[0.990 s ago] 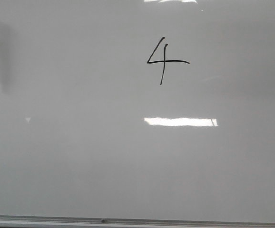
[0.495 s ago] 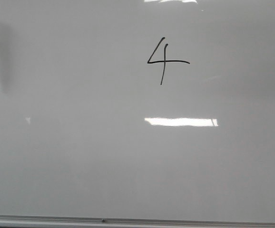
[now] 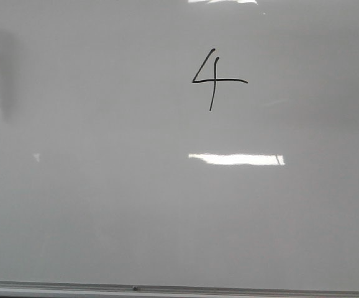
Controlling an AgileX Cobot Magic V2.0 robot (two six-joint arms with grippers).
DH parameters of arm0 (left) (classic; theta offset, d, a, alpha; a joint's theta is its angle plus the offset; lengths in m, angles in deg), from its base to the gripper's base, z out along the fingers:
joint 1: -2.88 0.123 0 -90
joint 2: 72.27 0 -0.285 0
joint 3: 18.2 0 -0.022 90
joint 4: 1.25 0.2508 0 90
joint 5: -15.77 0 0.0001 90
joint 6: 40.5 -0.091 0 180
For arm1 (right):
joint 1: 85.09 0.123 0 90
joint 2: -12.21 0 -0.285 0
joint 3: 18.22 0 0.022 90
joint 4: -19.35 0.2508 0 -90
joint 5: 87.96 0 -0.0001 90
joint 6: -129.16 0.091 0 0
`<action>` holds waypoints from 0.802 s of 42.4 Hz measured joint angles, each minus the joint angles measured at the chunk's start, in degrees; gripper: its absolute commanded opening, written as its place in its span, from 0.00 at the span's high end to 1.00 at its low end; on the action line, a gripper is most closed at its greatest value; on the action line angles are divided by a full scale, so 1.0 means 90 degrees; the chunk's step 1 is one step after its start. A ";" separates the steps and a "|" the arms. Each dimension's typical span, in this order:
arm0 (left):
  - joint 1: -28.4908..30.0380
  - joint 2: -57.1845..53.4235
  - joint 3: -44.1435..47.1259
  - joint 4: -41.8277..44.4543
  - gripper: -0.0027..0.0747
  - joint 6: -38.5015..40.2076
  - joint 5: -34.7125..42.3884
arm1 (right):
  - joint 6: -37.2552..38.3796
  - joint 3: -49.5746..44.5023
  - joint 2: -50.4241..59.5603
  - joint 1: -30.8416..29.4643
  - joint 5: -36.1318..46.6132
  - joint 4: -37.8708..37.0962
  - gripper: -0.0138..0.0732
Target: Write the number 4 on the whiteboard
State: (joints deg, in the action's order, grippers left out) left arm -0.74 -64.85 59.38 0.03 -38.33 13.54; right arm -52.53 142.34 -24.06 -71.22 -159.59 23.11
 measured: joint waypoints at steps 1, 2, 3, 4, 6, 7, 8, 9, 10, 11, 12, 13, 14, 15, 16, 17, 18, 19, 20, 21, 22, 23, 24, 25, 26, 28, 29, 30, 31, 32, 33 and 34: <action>0.0000 0.0000 0.0000 0.0000 0.99 0.0000 0.0000 | 0.0000 0.0000 0.0000 0.0000 0.0000 0.0000 0.92; 0.0000 0.0000 0.0000 0.0000 0.99 0.0000 0.0000 | 0.0000 0.0000 0.0000 0.0000 0.0000 0.0000 0.92; 0.0000 0.0000 0.0000 0.0000 0.99 0.0000 0.0000 | 0.0000 0.0000 0.0000 0.0000 0.0000 0.0000 0.92; 0.0000 0.0000 0.0000 0.0000 0.99 0.0000 0.0000 | 0.0000 0.0000 0.0000 0.0000 0.0000 0.0000 0.92; 0.0000 0.0000 0.0000 0.0000 0.99 0.0000 0.0000 | 0.0000 0.0000 0.0000 0.0000 0.0000 0.0000 0.92; 0.0000 0.0000 0.0000 0.0000 0.99 0.0000 0.0000 | 0.0000 0.0000 0.0012 -0.0014 0.0000 -0.0014 0.92; 0.0000 0.0000 0.0000 0.0000 0.99 0.0000 0.0000 | -0.0012 0.0000 0.0037 -0.0030 0.0017 -0.0014 0.92; 0.0000 0.0000 0.0000 0.0000 0.99 0.0000 0.0000 | -0.0040 -0.0045 0.0090 -0.0083 0.0053 -0.0029 0.92; 0.0000 0.0000 0.0000 0.0000 0.99 0.0000 0.0000 | -0.0042 -0.0095 0.0144 -0.0133 0.0109 -0.0039 0.92; 0.0000 0.0000 0.0000 0.0000 0.99 0.0000 0.0000 | -0.0053 -0.0166 0.0211 -0.0194 0.0226 -0.0058 0.92; 0.0000 0.0000 0.0000 0.0000 0.99 0.0000 0.0000 | -0.0053 -0.0290 0.0311 -0.0286 0.0350 -0.0074 0.92; 0.0000 0.0000 0.0000 0.0000 0.99 0.0000 0.0010 | -0.0053 -0.0408 0.0393 -0.0363 0.0503 -0.0091 0.92; 0.0000 0.0000 0.0000 0.0000 0.99 0.0000 0.0010 | -0.0056 -0.0542 0.0482 -0.0448 0.0749 -0.0105 0.92; 0.0000 0.0000 0.0000 0.0000 0.99 0.0000 0.0010 | -0.0056 -0.0691 0.0571 -0.0539 0.0954 -0.0105 0.92; 0.0000 0.0000 0.0000 0.0000 0.99 0.0000 0.0010 | -0.0056 -0.0915 0.0692 -0.0663 0.1265 -0.0105 0.92; 0.0000 0.0000 0.0000 0.0000 0.99 0.0000 0.0010 | -0.0066 -0.1220 0.0856 -0.0810 0.1597 -0.0105 0.92; 0.0000 0.0000 0.0000 0.0000 0.99 0.0000 0.0010 | -0.0066 -0.1415 0.0960 -0.0893 0.1947 -0.0105 0.92; 0.0000 0.0000 0.0000 0.0000 0.99 0.0000 0.0010 | -0.0066 -0.1616 0.1067 -0.0970 0.2220 -0.0105 0.92; 0.0000 0.0000 0.0000 0.0000 0.99 0.0000 0.0010 | -0.0066 -0.1895 0.1209 -0.1065 0.2494 -0.0105 0.92; 0.0000 0.0000 0.0000 0.0000 0.99 0.0000 0.0010 | -0.0066 -0.2037 0.1316 -0.1132 0.2763 -0.0105 0.92; 0.0000 0.0000 0.0000 0.0000 0.99 0.0000 0.0010 | -0.0066 -0.2326 0.1421 -0.1188 0.3120 -0.0105 0.92; 0.0000 0.0000 0.0000 0.0000 0.99 0.0000 0.0010 | -0.0066 -0.2545 0.1526 -0.1237 0.3294 -0.0105 0.92; 0.0000 0.0000 0.0000 0.0000 0.99 0.0000 0.0010 | -0.0066 -0.2764 0.1633 -0.1279 0.3542 -0.0105 0.92; 0.0000 0.0000 0.0000 0.0000 0.99 0.0000 0.0010 | -0.0066 -0.2981 0.1736 -0.1315 0.3862 -0.0105 0.92; 0.0000 0.0000 0.0000 0.0000 0.99 0.0000 0.0010 | -0.0066 -0.3195 0.1836 -0.1343 0.4102 -0.0114 0.92; 0.0000 0.0000 0.0000 0.0000 0.99 0.0000 0.0010 | -0.0066 -0.3680 0.2058 -0.1417 0.4557 -0.0114 0.92; 0.0000 0.0000 0.0000 0.0000 0.99 0.0000 0.0010 | -0.0066 -0.3880 0.2149 -0.1437 0.4864 -0.0114 0.92; 0.0000 0.0000 0.0000 0.0000 0.99 0.0000 0.0010 | -0.0066 -0.4078 0.2235 -0.1471 0.5087 -0.0114 0.92; 0.0000 0.0000 0.0000 0.0000 0.99 0.0000 0.0010 | -0.0066 -0.4331 0.2342 -0.1509 0.5306 -0.0114 0.92; 0.0000 0.0000 0.0000 0.0000 0.99 0.0000 0.0010 | -0.0066 -0.4455 0.2417 -0.1524 0.5522 -0.0114 0.92; 0.0000 0.0000 0.0000 0.0000 0.99 0.0000 0.0010 | -0.0066 -0.4638 0.2468 -0.1543 0.5720 -0.0114 0.92; 0.0000 0.0000 0.0000 0.0000 0.99 0.0000 0.0010 | -0.0066 -0.4869 0.2566 -0.1586 0.5914 -0.0114 0.92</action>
State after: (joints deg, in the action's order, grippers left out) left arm -0.74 -64.85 59.38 0.03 -38.33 13.63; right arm -53.13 98.51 -0.97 -85.49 -106.36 22.09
